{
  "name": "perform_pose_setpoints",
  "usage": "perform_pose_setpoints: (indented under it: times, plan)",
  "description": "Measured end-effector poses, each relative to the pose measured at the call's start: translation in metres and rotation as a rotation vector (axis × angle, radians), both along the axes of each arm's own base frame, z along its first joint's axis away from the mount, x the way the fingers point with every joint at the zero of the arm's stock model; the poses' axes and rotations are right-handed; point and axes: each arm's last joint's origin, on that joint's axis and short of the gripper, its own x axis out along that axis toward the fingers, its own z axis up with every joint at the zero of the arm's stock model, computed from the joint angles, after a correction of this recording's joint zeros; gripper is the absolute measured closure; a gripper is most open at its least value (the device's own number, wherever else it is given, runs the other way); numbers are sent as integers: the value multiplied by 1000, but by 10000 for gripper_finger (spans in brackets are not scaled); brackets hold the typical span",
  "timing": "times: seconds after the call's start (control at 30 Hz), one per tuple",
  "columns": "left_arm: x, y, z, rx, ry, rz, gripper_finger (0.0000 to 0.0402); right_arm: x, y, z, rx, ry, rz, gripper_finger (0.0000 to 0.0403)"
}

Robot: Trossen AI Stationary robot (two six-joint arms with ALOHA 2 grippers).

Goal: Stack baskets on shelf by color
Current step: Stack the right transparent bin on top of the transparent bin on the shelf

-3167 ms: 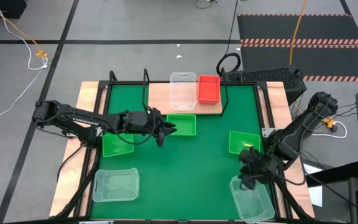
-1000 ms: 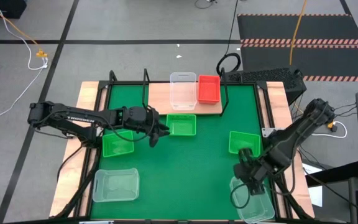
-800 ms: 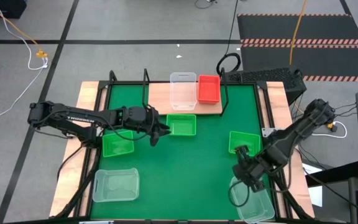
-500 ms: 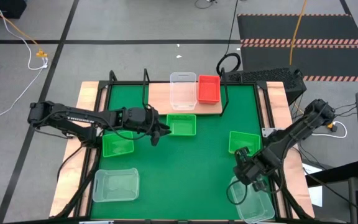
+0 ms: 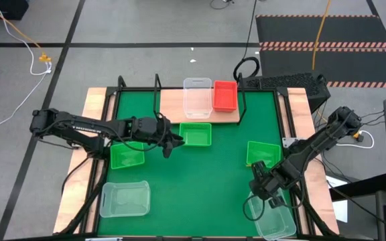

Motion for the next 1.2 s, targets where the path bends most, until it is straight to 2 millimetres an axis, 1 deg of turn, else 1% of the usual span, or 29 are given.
perform_pose_setpoints:
  times: [0.27,0.5,0.6,0.7,0.77,0.9,0.97,1.03,1.1,1.2]
  plan:
    - [0,0,0,-1,0,4,275,1,-2,-3,-44,-31,-15,281]
    - [0,1,0,9,-6,24,275,-4,-6,-26,-11,4,-68,311]
    - [1,1,2,-7,-27,32,275,1,-6,-28,28,-19,-135,334]
    - [2,1,5,-42,-56,34,275,7,-6,-26,82,-42,-228,378]
    - [-1,1,10,-51,-72,30,275,10,-7,-22,125,-67,-285,395]
    - [-5,0,29,-32,-81,20,275,17,-16,-3,232,-195,-466,399]
    - [-6,1,47,-8,-109,15,275,17,-27,10,242,-299,-588,400]
    - [-10,1,60,31,-81,20,275,14,-41,23,245,-409,-762,400]
    - [-9,2,79,70,-99,31,275,9,-56,37,253,-540,-947,400]
    - [-11,3,106,146,-98,59,275,0,-78,57,242,-804,-1255,401]
